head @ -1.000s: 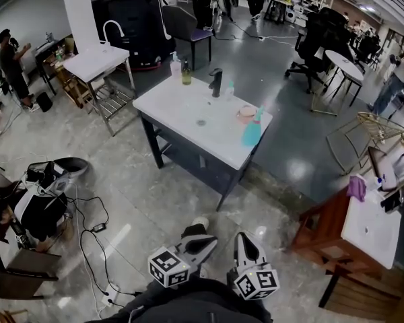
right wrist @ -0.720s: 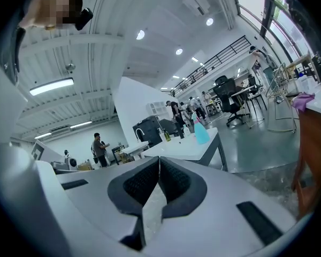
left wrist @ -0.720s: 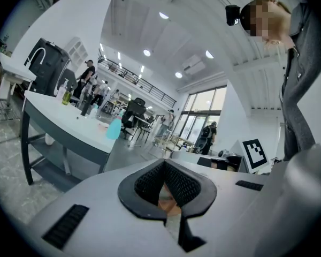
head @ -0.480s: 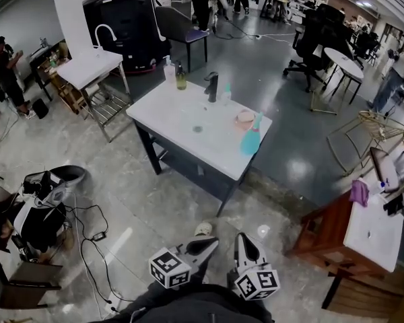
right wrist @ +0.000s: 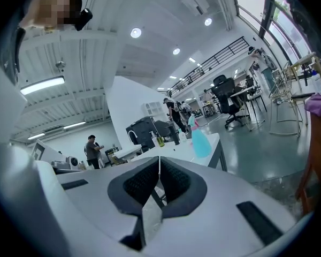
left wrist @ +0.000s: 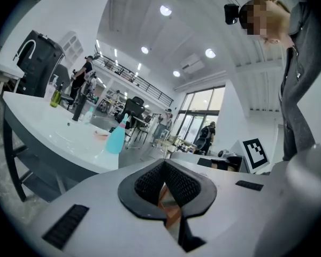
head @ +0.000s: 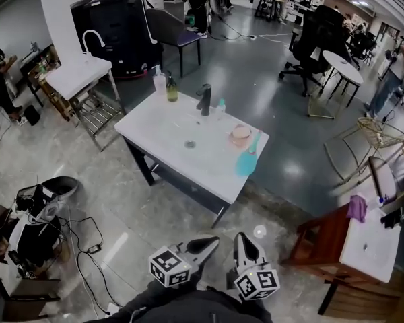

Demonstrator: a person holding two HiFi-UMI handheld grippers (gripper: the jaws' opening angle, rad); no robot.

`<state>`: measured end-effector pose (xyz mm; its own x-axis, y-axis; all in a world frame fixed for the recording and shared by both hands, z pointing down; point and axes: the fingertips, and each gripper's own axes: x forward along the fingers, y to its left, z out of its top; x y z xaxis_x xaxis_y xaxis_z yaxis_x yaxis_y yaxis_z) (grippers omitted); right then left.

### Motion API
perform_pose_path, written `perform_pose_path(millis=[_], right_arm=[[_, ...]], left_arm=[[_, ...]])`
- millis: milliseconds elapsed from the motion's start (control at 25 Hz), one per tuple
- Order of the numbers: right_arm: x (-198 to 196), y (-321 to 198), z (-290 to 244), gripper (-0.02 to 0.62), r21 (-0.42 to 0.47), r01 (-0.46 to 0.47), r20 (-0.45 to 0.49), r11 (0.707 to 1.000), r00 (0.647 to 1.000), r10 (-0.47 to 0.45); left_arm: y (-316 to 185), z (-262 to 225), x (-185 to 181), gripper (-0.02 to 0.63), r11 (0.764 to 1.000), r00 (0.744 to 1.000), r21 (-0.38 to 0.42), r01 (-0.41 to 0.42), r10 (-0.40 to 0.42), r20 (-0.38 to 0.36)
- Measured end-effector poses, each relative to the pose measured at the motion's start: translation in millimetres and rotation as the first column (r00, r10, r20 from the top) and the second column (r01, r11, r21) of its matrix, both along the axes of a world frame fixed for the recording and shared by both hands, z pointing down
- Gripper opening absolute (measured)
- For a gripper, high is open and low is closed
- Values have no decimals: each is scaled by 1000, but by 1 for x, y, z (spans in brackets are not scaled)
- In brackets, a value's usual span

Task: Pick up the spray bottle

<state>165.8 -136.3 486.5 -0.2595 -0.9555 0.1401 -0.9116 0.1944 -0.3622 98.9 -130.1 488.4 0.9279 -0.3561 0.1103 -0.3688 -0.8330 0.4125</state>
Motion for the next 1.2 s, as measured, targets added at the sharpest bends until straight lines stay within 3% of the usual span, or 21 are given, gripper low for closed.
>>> perform_pose_path(millis=[600, 1200], right_arm=[[9, -114, -14, 12, 13, 20, -19, 1000, 1000, -20], [34, -179, -9, 12, 8, -95, -40, 995, 995, 95]], left_arm=[[-115, -11, 15, 6, 1000, 1000, 11, -10, 10, -5], [-191, -8, 31, 6, 998, 998, 14, -61, 61, -12]])
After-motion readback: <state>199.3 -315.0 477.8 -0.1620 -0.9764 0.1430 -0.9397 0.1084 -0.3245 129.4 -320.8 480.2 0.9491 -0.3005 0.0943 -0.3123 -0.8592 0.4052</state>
